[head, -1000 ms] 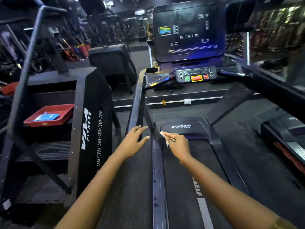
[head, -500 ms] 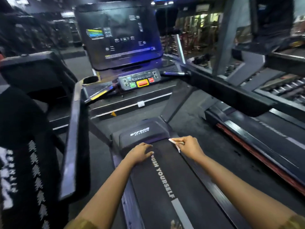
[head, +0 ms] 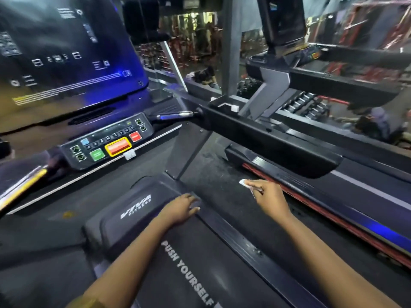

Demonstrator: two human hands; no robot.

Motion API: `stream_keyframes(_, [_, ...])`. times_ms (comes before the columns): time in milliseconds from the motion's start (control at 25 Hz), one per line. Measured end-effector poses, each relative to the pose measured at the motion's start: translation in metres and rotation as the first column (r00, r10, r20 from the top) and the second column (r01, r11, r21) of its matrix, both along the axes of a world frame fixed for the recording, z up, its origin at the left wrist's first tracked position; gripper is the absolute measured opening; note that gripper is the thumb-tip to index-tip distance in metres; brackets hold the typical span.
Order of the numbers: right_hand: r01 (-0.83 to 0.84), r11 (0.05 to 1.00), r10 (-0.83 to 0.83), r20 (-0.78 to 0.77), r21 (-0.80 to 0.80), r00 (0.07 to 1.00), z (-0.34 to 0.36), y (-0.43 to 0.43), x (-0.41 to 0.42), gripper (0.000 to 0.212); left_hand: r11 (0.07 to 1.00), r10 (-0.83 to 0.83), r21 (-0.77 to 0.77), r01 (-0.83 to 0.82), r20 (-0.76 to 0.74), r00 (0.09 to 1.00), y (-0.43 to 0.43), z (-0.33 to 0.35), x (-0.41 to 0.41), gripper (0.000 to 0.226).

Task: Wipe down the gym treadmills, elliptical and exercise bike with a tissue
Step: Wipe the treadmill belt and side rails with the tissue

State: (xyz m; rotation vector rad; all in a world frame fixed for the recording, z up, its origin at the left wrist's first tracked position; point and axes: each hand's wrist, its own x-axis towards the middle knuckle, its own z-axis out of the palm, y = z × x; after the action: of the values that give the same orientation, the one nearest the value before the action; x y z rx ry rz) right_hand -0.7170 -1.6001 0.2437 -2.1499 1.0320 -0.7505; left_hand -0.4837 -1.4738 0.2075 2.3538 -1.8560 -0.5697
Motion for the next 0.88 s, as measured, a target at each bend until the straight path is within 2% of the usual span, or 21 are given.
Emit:
stream_keyframes(200, [0.156,0.981,-0.143,0.115,-0.119,0.983,0.019,-0.053,0.057,0.03,0.955,-0.207,-0.191,0.225,0.111,0.972,-0.082,0.033,0.077,0.046])
stream_keyframes(360, [0.242,0.951,-0.218,0.136,-0.191,0.966,0.032,-0.097,0.115,0.035,0.788,-0.391,-0.362,0.498,0.33,0.859,-0.146,0.059,0.127,0.049])
stream_keyframes(520, [0.341,0.88,-0.312,0.138,-0.331,0.94,0.047,-0.138,0.175,0.036,0.716,-0.418,-0.419,0.558,0.383,0.824,-0.216,0.081,0.181,0.05])
stream_keyframes(680, [0.355,0.86,-0.343,0.1,-0.365,0.934,0.052,-0.177,0.226,0.038,0.76,-0.399,-0.369,0.535,0.385,0.832,-0.281,0.094,0.214,0.071])
stream_keyframes(880, [0.278,0.912,-0.321,-0.103,-0.301,0.942,0.055,-0.216,0.284,0.044,0.838,-0.366,-0.227,0.496,0.438,0.821,-0.335,0.083,0.238,0.076])
